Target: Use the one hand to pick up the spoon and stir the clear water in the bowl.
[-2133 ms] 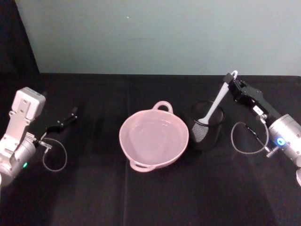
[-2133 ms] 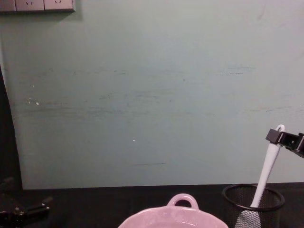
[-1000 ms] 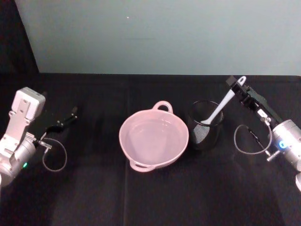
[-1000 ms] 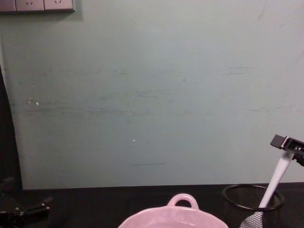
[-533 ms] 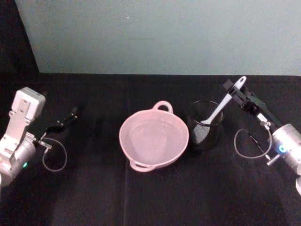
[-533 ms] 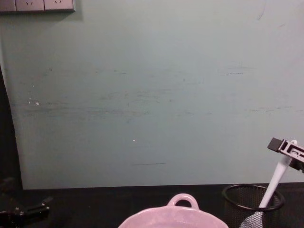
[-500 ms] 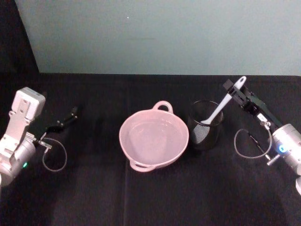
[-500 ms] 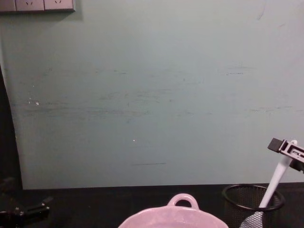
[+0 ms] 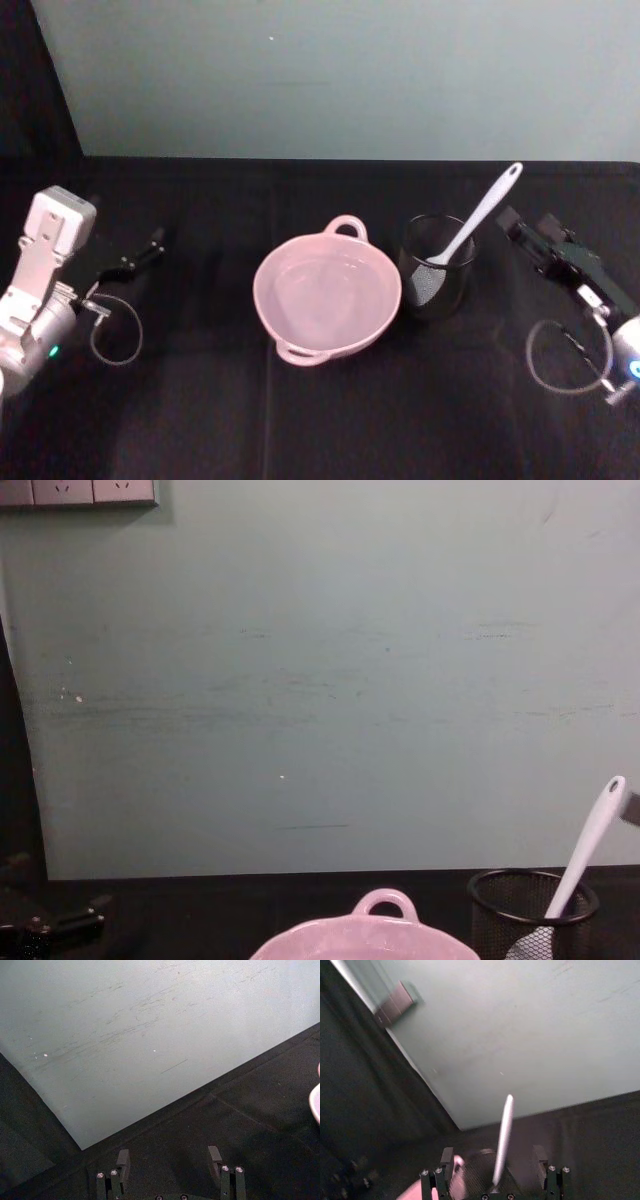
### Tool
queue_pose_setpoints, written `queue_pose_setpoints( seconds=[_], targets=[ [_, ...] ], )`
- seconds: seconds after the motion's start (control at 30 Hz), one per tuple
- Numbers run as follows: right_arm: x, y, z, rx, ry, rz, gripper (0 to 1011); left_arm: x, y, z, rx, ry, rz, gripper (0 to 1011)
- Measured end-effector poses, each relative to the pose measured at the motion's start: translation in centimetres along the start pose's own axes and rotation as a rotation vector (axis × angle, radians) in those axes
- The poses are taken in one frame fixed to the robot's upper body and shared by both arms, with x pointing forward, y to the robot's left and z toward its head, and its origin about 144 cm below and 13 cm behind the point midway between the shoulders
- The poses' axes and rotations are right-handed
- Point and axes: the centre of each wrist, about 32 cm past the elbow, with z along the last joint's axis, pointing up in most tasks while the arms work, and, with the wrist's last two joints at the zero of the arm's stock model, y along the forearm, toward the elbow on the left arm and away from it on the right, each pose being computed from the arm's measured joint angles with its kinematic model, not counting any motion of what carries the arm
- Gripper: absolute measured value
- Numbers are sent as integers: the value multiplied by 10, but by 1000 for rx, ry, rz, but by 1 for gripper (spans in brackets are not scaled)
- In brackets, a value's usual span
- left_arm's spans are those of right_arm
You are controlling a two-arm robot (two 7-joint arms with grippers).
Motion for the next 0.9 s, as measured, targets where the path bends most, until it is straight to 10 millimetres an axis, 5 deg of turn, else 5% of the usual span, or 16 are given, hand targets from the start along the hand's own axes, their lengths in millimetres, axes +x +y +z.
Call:
queue_pose_setpoints(
  seconds=[0.37,0.9],
  targets=[
    [-5,-20,26,-181,-348,-179,1002,0,0,0,0,0,0,1011],
    [13,43,10,-171,-741,-192,1002,0,0,0,0,0,0,1011]
  ],
)
